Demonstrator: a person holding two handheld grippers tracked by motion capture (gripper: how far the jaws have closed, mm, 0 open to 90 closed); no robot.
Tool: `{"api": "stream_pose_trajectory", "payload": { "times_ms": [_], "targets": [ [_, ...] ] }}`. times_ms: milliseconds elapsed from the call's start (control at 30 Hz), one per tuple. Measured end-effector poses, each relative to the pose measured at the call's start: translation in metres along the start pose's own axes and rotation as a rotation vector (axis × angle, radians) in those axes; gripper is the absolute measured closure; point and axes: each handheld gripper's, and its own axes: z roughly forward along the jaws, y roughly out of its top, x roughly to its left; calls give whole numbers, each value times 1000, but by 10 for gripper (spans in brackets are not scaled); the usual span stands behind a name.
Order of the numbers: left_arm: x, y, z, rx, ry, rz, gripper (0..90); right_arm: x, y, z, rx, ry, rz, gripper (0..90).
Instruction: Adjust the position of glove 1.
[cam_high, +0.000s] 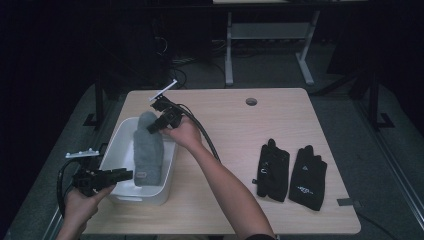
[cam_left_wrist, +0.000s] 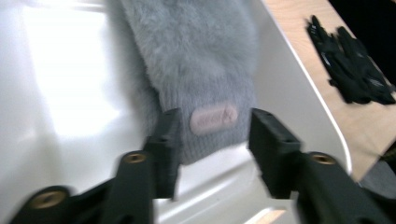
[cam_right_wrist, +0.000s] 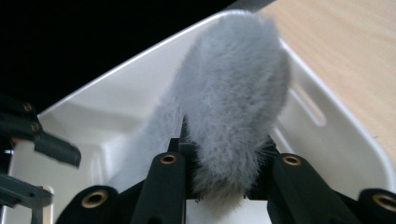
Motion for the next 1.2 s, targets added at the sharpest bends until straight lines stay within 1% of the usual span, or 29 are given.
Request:
{"api": "stream_pose_trajectory", "payload": {
  "times_ms": [33,67,133,200,233,267,300,367,400,467,500,633,733,800,867,933,967,1033,1067,1133,1167,1200],
  "targets": [
    [0,0,0,-1,-3,-2,506,0,-1,5,17,-22,-15,715],
    [-1,0,0,5,1,3,511,-1,-2,11,33,-27,-24,702],
    [-1,0,1,4,0,7,511,-4,-4,19,52,-28,-11,694],
    [-2,0,2,4,1,8,509,-7,-5,25,53,-33,-5,668],
    [-3,0,2,3,1,12,506,-8,-5,27,52,-36,1,631],
    [-3,0,2,5,0,15,505,-8,-5,28,53,-64,9,535],
    [-3,0,1,3,0,17,504,-8,-4,29,55,-79,5,483],
    [-3,1,1,1,3,13,494,-7,-4,28,57,-107,-3,405],
    [-3,1,1,-1,4,17,493,-7,-3,27,50,-119,-6,394],
    [-5,1,1,-15,1,16,488,-6,-1,22,38,-127,-3,390],
    [-5,1,1,-13,1,19,487,-6,-1,20,33,-134,-11,391],
    [-8,2,0,-15,5,34,479,-5,0,10,21,-133,-8,380],
    [-10,2,0,-20,3,34,470,-6,-1,2,1,-129,-1,382],
    [-12,3,0,-21,1,39,467,-5,-1,-3,1,-131,-2,383],
    [-14,4,1,-22,-1,42,462,-6,-3,-8,-5,-125,-7,387],
    [-16,5,1,-27,0,47,458,-7,-5,-13,-12,-122,-1,392],
    [-17,6,1,-27,-2,49,454,-7,-6,-16,-22,-118,10,393],
    [-20,7,2,-31,-1,51,448,-8,-8,-20,-23,-121,7,394],
    [-21,8,2,-28,-1,59,446,-9,-9,-23,-26,-125,9,395],
    [-24,10,2,-31,-1,67,440,-9,-12,-29,-36,-118,14,402],
    [-25,11,1,-26,0,75,439,-10,-13,-32,-40,-118,10,403],
    [-26,11,2,-32,0,79,439,-10,-14,-35,-41,-119,9,406]
  ]
}}
